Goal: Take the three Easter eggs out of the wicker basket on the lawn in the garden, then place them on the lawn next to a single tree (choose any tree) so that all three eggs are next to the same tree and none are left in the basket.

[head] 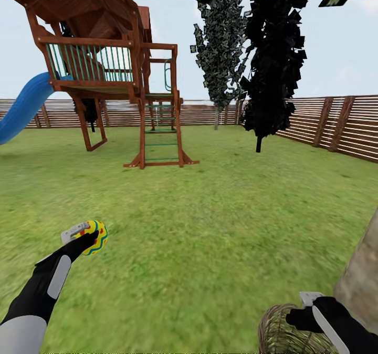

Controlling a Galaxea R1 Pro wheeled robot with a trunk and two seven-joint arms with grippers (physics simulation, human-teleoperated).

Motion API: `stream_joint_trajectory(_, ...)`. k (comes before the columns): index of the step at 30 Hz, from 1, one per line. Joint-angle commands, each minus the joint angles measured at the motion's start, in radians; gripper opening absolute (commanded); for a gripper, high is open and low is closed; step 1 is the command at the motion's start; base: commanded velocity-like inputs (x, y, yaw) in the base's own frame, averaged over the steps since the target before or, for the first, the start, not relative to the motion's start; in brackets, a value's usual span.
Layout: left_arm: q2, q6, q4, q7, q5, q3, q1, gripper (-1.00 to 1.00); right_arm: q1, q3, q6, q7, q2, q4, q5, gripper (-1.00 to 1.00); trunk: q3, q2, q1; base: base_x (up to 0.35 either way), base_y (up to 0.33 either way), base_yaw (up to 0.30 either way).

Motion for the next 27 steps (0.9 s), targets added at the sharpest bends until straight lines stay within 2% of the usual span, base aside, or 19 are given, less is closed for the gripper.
stream_joint_trajectory(1, 0.000, 0.006, -0.001, 0.003, 0.010, 0.001, -0.001, -1.00, -0.001, 0.003, 0.003, -0.004, -0.001, -0.001, -0.005, 1.00, -0.004, -0.008, 0.004, 0.000, 0.000, 0.000)
stream_joint_trajectory(22, -0.002, 0.007, -0.006, 0.003, 0.009, 0.001, -0.001, -1.00, -0.001, 0.008, 0.002, -0.002, 0.001, -0.001, -0.008, 1.00, -0.070, -0.155, 0.084, 0.000, 0.000, 0.000)
stream_joint_trajectory(27, -0.017, 0.007, -0.005, 0.004, 0.009, 0.002, -0.001, -1.00, -0.001, 0.006, 0.002, -0.001, 0.000, -0.001, -0.009, 1.00, -0.086, -0.190, 0.104, 0.000, 0.000, 0.000)
